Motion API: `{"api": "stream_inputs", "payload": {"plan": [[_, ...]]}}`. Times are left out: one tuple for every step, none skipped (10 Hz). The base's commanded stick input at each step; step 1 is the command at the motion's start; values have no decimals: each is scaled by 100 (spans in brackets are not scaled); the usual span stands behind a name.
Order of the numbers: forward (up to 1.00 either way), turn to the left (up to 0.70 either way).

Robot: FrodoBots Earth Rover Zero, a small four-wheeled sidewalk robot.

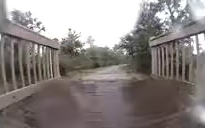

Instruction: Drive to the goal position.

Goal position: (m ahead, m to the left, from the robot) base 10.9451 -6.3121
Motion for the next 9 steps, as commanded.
{"api": "stream_inputs", "payload": {"plan": [[85, 0], [85, 0], [85, 0], [85, 0], [85, 0], [85, 0], [85, 0], [85, 0], [85, 0]]}}
